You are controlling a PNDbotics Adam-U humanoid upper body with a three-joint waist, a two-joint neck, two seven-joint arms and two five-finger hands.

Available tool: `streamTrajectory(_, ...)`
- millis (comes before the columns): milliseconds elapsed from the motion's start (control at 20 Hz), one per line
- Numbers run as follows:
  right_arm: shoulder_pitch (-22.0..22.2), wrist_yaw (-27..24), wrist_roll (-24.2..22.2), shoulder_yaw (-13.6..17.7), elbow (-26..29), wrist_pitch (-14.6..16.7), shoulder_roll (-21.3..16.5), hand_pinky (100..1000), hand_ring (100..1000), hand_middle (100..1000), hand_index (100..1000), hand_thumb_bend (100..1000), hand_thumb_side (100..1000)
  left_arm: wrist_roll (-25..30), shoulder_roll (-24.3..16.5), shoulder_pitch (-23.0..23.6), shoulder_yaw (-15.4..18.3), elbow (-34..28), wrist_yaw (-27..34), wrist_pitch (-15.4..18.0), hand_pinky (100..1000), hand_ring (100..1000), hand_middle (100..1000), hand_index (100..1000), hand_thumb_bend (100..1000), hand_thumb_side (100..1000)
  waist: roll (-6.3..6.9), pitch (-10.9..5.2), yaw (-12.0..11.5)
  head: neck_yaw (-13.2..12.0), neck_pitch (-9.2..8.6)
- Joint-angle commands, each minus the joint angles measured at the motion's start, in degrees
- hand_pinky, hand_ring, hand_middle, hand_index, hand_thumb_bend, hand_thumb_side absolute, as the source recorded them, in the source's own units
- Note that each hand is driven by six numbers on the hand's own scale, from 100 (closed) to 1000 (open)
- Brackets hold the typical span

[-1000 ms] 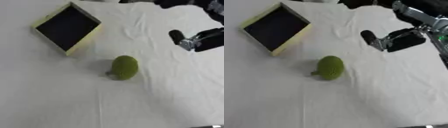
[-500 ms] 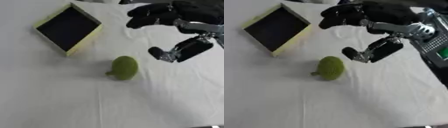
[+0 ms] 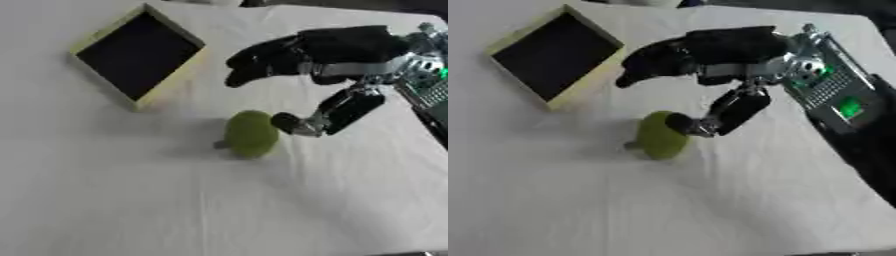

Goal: Pick up objects on the table and place them in the box.

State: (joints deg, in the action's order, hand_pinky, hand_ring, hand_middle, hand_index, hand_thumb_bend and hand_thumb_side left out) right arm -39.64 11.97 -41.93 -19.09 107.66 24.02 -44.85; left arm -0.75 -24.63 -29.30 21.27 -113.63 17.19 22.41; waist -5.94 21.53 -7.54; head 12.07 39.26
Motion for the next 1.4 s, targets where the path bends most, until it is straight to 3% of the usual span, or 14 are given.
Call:
streamTrajectory(50, -1.10, -0.40, -2.98, -0.43, -0.99, -0.98, -0.34, 911, 1000, 876, 1000, 100, 100, 0.28, -1.38, -0.75, -0.04, -0.96, 0.15, 0.01, 590, 705, 599, 693, 100, 507, 0.22, -1.42, -0.12, 0.15, 0.30)
streamTrajectory(300, -1.62, -2.98, -5.40, -0.65, -1.42, -4.51, 0.25, 919, 1000, 878, 1000, 100, 100, 0.33, -1.39, -0.81, -0.06, -0.96, 0.22, -0.04, 590, 705, 599, 693, 100, 506, 0.17, -1.49, -0.14, 0.15, 0.41)
streamTrajectory(450, -1.62, -4.24, -5.66, -0.62, -1.07, -4.91, 0.15, 925, 1000, 884, 1000, 100, 348, 0.37, -1.43, -0.78, -0.07, -0.96, 0.21, -0.08, 590, 705, 599, 693, 100, 507, 0.11, -1.52, -0.09, 0.09, 0.53)
streamTrajectory(550, -1.63, -4.69, -5.75, -0.58, -0.83, -4.69, -0.04, 928, 1000, 886, 1000, 100, 402, 0.40, -1.49, -0.74, -0.07, -0.96, 0.19, -0.10, 590, 705, 600, 693, 100, 507, 0.06, -1.56, -0.03, 0.05, 0.63)
streamTrajectory(700, -1.54, -4.52, -6.11, -0.63, -0.86, -4.42, -0.14, 930, 1000, 887, 1000, 100, 356, 0.43, -1.54, -0.72, -0.08, -0.96, 0.19, -0.14, 590, 705, 600, 693, 100, 507, 0.00, -1.59, 0.01, 0.03, 0.69)
streamTrajectory(1050, -1.49, -4.11, -6.49, -0.71, -1.14, -4.24, -0.04, 930, 1000, 887, 1000, 100, 356, 0.44, -1.55, -0.73, -0.09, -0.96, 0.21, -0.15, 590, 705, 600, 693, 100, 507, -0.01, -1.60, 0.01, 0.02, 0.66)
streamTrajectory(1100, -1.40, -4.05, -6.55, -0.78, -1.24, -4.29, -0.13, 927, 1000, 883, 1000, 266, 120, 0.44, -1.56, -0.73, -0.09, -0.96, 0.21, -0.15, 589, 705, 600, 693, 100, 509, -0.02, -1.58, 0.04, -0.03, 0.67)
streamTrajectory(1150, -0.89, -3.70, -6.97, -1.15, -1.93, -4.71, -0.40, 926, 1000, 880, 1000, 266, 120, 0.45, -1.55, -0.77, -0.09, -0.96, 0.22, -0.16, 589, 705, 600, 693, 100, 509, -0.02, -1.52, 0.02, -0.01, 0.69)
streamTrajectory(1200, -0.69, -3.19, -7.63, -1.37, -2.82, -5.34, -0.51, 926, 1000, 883, 1000, 313, 179, 0.49, -1.53, -0.77, -0.12, -0.96, 0.23, -0.18, 589, 705, 600, 693, 100, 509, -0.02, -1.51, 0.00, 0.02, 0.76)
streamTrajectory(1350, -0.43, -0.86, -9.57, -1.87, -4.20, -6.40, 0.09, 927, 1000, 882, 1000, 314, 160, 0.60, -1.47, -0.76, -0.12, -0.96, 0.25, -0.22, 589, 705, 600, 693, 100, 511, 0.03, -1.45, -0.04, 0.08, 0.81)
streamTrajectory(1400, -0.31, 0.03, -9.80, -2.17, -4.51, -6.41, 0.32, 928, 1000, 880, 1000, 351, 101, 0.61, -1.45, -0.77, -0.10, -0.96, 0.27, -0.22, 589, 705, 600, 693, 100, 512, 0.05, -1.42, -0.06, 0.11, 0.80)
